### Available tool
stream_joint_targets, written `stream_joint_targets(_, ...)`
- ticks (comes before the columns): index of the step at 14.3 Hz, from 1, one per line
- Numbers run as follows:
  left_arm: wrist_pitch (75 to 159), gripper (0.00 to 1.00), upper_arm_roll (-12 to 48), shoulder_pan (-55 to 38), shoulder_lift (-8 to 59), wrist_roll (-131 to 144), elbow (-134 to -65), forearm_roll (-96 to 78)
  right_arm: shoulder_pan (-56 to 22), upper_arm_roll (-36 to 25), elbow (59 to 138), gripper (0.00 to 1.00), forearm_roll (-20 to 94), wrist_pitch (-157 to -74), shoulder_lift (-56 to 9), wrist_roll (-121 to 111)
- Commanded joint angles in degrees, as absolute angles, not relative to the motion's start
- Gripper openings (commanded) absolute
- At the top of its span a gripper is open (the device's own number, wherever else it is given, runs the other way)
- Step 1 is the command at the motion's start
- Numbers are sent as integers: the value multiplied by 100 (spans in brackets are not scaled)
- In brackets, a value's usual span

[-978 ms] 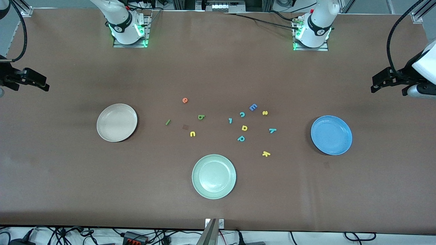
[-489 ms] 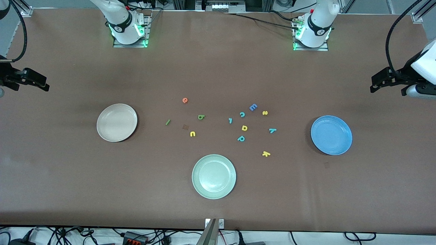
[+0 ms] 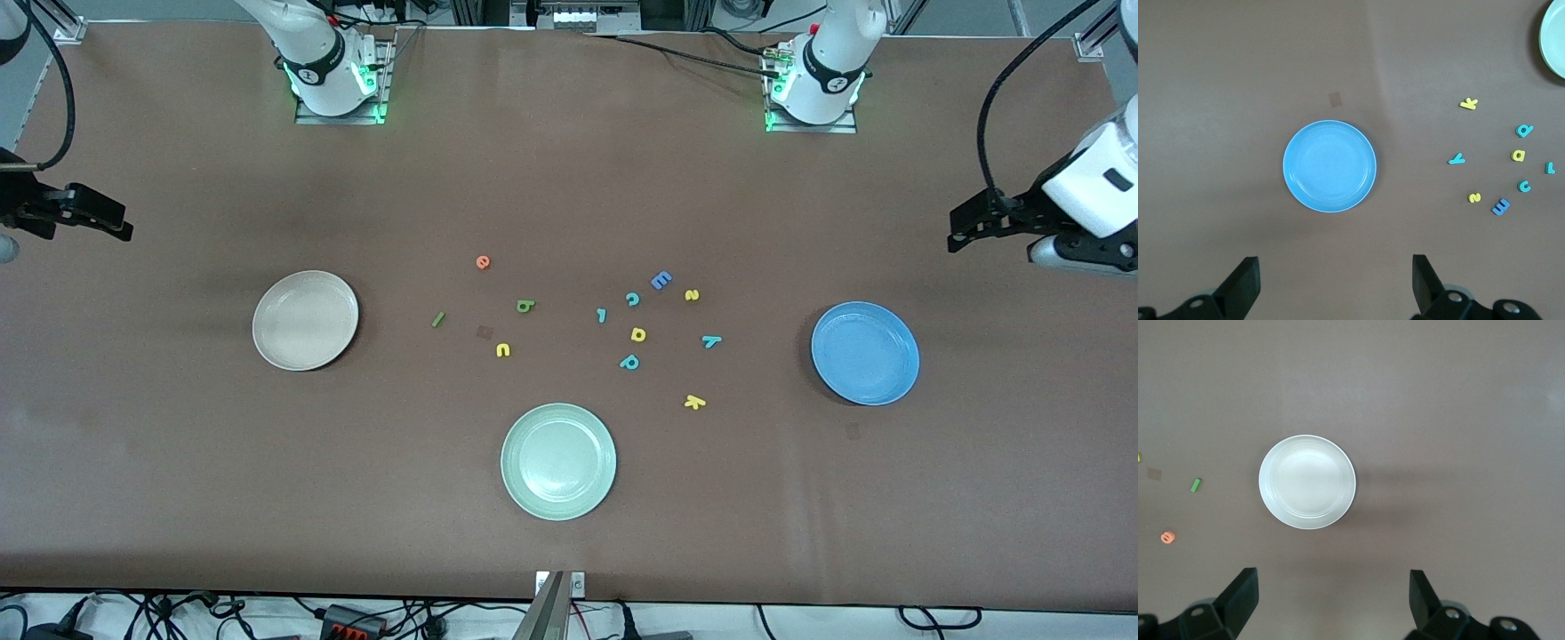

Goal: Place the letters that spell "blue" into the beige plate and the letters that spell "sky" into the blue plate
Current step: 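Move the right gripper toward the letters while the left gripper follows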

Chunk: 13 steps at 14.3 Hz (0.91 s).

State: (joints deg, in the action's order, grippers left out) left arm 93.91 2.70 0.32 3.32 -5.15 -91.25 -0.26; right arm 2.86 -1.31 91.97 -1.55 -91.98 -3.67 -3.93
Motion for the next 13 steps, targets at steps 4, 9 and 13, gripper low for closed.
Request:
stream_joint_targets(4,8974,100,290,-368,798,-536,-9026,9,-95,-62,9193,100,-149,-9246,-1273,-431)
stream_joint_targets(9,8876,100,290,-737,1518,-606,-9035,17,-623,-62,9202,100,236,-9790,-2186,-387)
stream_joint_targets(13,9990,100,290,-1318,2249,-1455,-9044,35,-1290,-62,9229,100,308,-10510,-2767,165)
